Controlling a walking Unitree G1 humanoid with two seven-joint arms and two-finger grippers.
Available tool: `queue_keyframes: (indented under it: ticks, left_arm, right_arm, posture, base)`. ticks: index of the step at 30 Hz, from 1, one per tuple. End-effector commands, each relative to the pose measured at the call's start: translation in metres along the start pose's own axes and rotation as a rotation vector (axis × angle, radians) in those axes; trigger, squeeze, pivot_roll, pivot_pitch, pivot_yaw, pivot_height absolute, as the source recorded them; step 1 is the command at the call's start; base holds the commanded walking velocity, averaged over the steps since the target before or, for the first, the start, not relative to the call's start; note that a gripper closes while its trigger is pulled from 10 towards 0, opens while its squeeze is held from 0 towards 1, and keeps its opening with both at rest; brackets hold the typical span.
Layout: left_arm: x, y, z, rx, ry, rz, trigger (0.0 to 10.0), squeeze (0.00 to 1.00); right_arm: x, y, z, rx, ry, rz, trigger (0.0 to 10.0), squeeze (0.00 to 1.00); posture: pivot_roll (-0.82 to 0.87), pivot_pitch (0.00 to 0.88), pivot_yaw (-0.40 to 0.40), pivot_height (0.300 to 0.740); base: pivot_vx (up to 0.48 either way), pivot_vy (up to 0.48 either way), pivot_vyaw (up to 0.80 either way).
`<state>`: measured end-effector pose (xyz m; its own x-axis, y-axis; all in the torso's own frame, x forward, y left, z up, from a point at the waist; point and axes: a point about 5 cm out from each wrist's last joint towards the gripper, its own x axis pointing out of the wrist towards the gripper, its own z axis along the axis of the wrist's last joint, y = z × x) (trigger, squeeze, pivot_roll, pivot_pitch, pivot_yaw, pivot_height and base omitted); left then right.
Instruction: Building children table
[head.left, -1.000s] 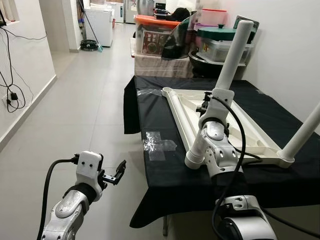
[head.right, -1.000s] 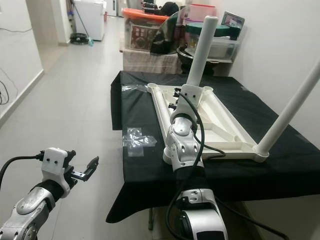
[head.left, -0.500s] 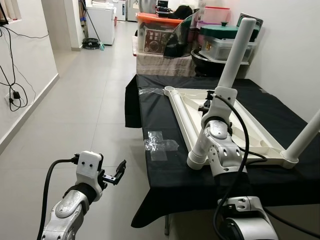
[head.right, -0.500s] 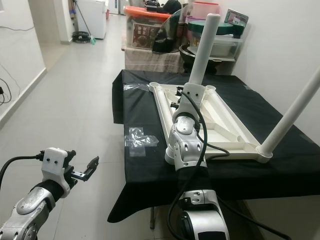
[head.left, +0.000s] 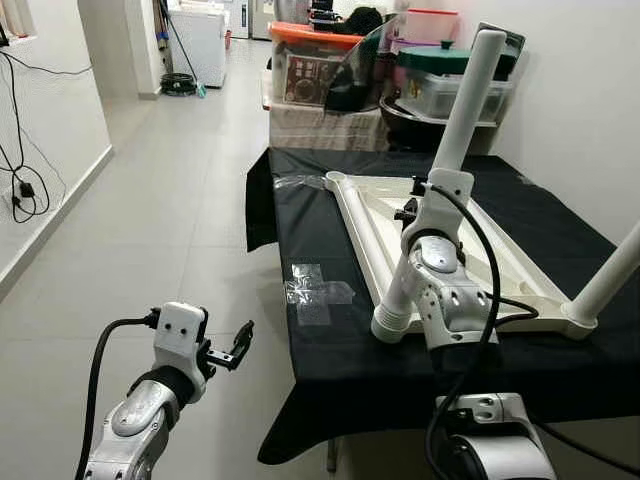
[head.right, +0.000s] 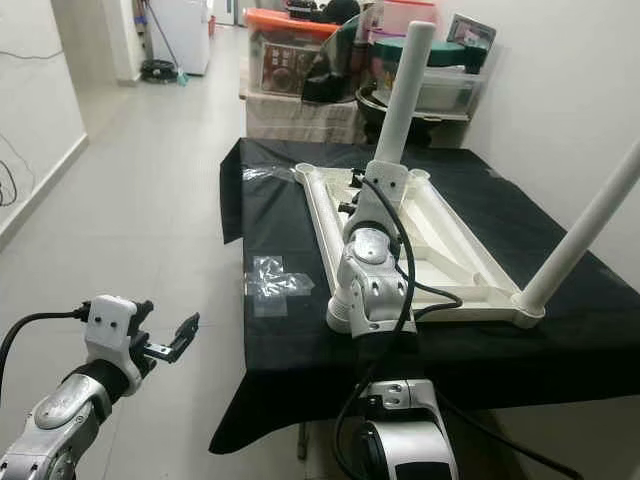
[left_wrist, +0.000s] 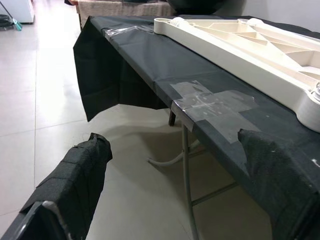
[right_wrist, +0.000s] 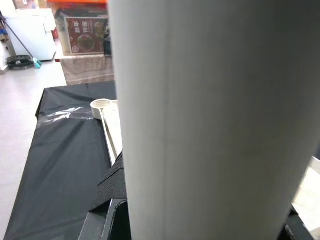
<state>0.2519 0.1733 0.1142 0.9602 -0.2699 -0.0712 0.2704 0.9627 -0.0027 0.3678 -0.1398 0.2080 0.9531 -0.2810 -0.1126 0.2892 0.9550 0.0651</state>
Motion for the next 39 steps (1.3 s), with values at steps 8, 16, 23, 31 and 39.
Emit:
queue_keyframes:
  ticks: [8, 16, 23, 31, 39]
  left_arm:
    - [0.000, -0.003, -0.003, 0.002, 0.006, -0.006, 10.0, 0.00]
    - [0.001, -0.002, -0.003, 0.003, 0.006, -0.009, 10.0, 0.00]
    - [0.002, -0.002, -0.003, 0.004, 0.005, -0.013, 10.0, 0.00]
    - [0.003, -0.002, -0.002, 0.007, 0.003, -0.013, 10.0, 0.00]
    - [0.002, -0.002, -0.003, 0.007, 0.004, -0.013, 10.0, 0.00]
  right_arm:
    - [-0.002, -0.017, -0.041, -0.007, 0.196, -0.039, 10.0, 0.00]
    - [-0.007, -0.024, -0.043, 0.011, 0.174, -0.058, 10.0, 0.00]
    - [-0.010, -0.023, -0.037, 0.013, 0.131, -0.056, 10.0, 0.00]
    - [-0.014, -0.020, -0.037, 0.012, 0.122, -0.040, 10.0, 0.00]
    - [-0.018, -0.019, -0.034, 0.004, 0.096, -0.031, 10.0, 0.00]
  posture:
    - [0.09, 0.000, -0.098, 0.740]
    - [0.08, 0.000, -0.091, 0.740]
    - [0.08, 0.000, -0.089, 0.740]
    - [0.08, 0.000, -0.090, 0.740]
    - [0.08, 0.000, -0.089, 0.740]
  base:
    - [0.000, 0.000, 0.00]
    - [0.000, 0.000, 0.00]
    - [0.000, 0.000, 0.00]
    - [0.000, 0.000, 0.00]
    - [0.000, 0.000, 0.00]
